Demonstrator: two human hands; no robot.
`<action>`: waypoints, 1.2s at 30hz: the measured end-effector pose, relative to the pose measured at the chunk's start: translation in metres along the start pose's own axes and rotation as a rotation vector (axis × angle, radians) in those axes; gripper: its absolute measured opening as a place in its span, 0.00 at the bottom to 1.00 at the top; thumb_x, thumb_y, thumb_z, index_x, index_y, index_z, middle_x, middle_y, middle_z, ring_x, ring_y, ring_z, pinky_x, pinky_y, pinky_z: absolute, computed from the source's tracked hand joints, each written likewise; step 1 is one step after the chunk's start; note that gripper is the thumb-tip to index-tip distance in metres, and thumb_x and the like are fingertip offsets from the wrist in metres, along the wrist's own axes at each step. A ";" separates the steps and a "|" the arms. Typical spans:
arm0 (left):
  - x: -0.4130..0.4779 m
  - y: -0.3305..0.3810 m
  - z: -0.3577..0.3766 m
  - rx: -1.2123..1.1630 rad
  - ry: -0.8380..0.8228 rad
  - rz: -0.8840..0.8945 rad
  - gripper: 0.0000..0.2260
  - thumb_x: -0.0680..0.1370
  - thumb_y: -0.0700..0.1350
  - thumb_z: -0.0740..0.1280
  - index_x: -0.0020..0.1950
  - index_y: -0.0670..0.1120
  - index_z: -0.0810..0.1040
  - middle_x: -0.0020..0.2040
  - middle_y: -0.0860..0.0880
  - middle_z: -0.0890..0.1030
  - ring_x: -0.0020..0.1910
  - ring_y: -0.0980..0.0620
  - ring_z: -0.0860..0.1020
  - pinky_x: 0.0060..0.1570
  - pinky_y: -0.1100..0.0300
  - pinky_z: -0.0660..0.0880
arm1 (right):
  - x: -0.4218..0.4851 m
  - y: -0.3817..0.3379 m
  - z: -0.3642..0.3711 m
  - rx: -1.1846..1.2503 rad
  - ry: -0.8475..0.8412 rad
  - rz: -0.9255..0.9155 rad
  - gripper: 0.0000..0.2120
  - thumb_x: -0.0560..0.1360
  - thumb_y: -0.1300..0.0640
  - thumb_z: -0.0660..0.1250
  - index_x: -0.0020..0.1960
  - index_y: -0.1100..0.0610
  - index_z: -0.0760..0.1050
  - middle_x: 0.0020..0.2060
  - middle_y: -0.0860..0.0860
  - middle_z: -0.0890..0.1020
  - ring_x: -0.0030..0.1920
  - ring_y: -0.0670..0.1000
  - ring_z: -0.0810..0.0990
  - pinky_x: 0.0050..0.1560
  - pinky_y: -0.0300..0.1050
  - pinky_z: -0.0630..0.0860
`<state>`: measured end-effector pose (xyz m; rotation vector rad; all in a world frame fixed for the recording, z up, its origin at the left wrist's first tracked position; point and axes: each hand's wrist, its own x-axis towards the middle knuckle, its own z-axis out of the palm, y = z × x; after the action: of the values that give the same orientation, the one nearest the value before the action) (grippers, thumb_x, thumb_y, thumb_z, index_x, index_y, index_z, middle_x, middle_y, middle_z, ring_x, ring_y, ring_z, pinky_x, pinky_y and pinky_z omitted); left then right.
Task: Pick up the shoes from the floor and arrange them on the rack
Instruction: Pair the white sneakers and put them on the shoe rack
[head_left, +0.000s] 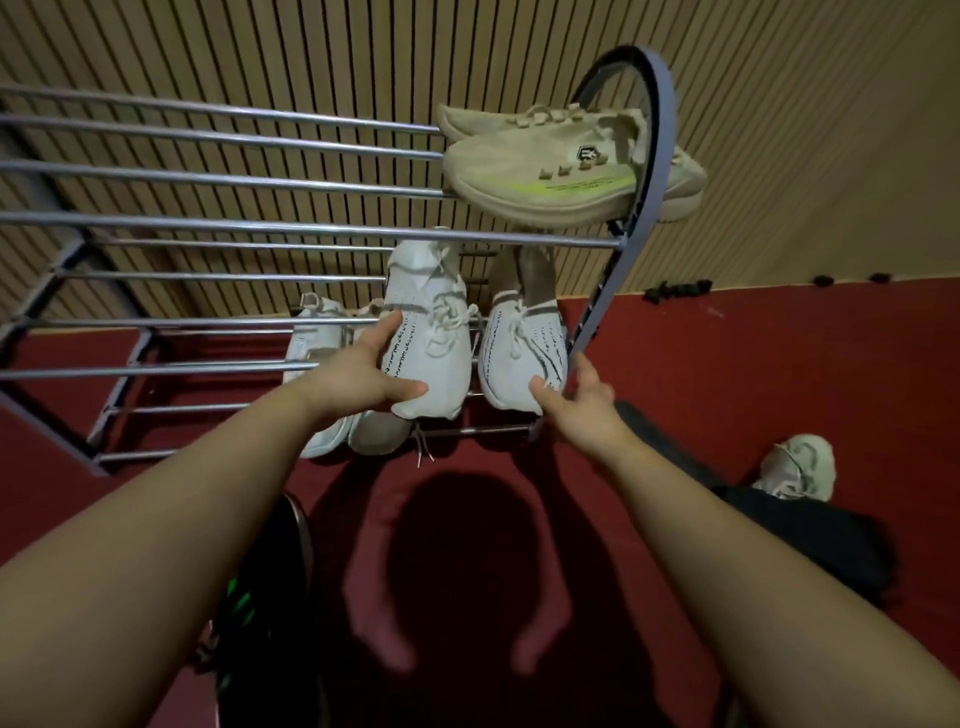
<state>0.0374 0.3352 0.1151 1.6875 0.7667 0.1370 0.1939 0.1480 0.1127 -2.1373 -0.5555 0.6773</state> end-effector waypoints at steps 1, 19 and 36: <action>-0.001 -0.001 0.000 0.174 0.051 0.010 0.41 0.72 0.44 0.73 0.77 0.55 0.53 0.73 0.46 0.63 0.66 0.46 0.70 0.59 0.53 0.74 | -0.006 0.000 -0.002 -0.079 0.054 -0.023 0.36 0.76 0.47 0.65 0.77 0.49 0.50 0.71 0.56 0.57 0.72 0.56 0.60 0.70 0.45 0.57; -0.009 -0.034 0.007 0.726 0.095 0.258 0.54 0.64 0.74 0.64 0.78 0.47 0.43 0.78 0.44 0.45 0.76 0.43 0.38 0.71 0.48 0.35 | 0.001 0.008 0.014 -0.533 0.034 -0.434 0.29 0.77 0.48 0.63 0.75 0.48 0.58 0.77 0.55 0.47 0.77 0.58 0.42 0.74 0.48 0.48; 0.027 -0.019 0.013 0.837 0.045 0.234 0.56 0.61 0.77 0.59 0.78 0.49 0.42 0.78 0.39 0.46 0.76 0.41 0.40 0.73 0.45 0.37 | 0.015 0.003 0.023 -0.639 0.204 -0.435 0.27 0.79 0.45 0.57 0.76 0.49 0.56 0.76 0.52 0.52 0.75 0.54 0.48 0.71 0.52 0.52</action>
<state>0.0567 0.3400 0.0858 2.5770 0.6982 0.0090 0.1911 0.1681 0.0939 -2.4913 -1.1969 0.0253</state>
